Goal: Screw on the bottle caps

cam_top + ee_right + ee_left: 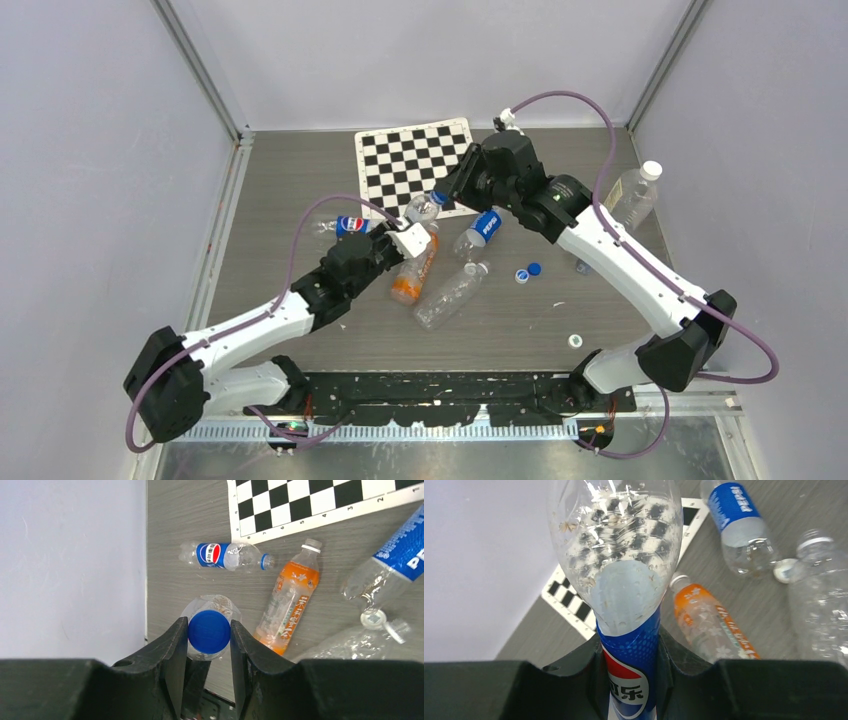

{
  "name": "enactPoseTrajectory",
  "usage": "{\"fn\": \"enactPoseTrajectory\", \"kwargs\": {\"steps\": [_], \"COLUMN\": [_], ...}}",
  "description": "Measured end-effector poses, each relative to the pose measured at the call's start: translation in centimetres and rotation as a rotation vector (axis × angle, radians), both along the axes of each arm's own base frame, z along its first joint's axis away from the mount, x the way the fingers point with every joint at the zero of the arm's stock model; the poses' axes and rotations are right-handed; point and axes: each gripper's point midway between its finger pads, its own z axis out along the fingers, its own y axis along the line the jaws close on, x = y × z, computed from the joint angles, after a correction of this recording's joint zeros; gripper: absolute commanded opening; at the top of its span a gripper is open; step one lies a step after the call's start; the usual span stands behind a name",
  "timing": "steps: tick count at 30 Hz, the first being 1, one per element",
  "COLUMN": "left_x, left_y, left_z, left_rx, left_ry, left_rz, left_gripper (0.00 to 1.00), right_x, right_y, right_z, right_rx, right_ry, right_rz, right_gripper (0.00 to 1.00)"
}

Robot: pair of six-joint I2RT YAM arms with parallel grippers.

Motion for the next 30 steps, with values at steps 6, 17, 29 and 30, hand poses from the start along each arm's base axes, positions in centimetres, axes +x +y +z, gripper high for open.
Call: {"fn": "enactPoseTrajectory", "kwargs": {"steps": [6,17,29,30], "left_x": [1.1,2.5,0.3,0.1], "left_y": [0.2,0.2,-1.0,-1.0], "left_z": [0.4,2.1,3.6,3.6], "left_rx": [0.11,0.24,0.138,0.124], "left_ry": [-0.118,-0.337,-0.341,-0.326], "left_rz": [0.068,0.209,0.156,0.145], "left_gripper": [0.31,0.32,0.32,0.32], "right_x": [0.6,1.6,-0.5,-0.7], "right_y": [-0.7,-1.7,-0.7,-0.9], "right_z": [-0.6,-0.3,0.8,1.1], "right_rx": [0.081,0.226,0.181,0.169], "right_ry": [0.057,0.114,0.057,0.04], "right_rz": [-0.139,-0.335,-0.234,-0.219], "right_gripper": [0.01,0.16,0.93,0.93]}}
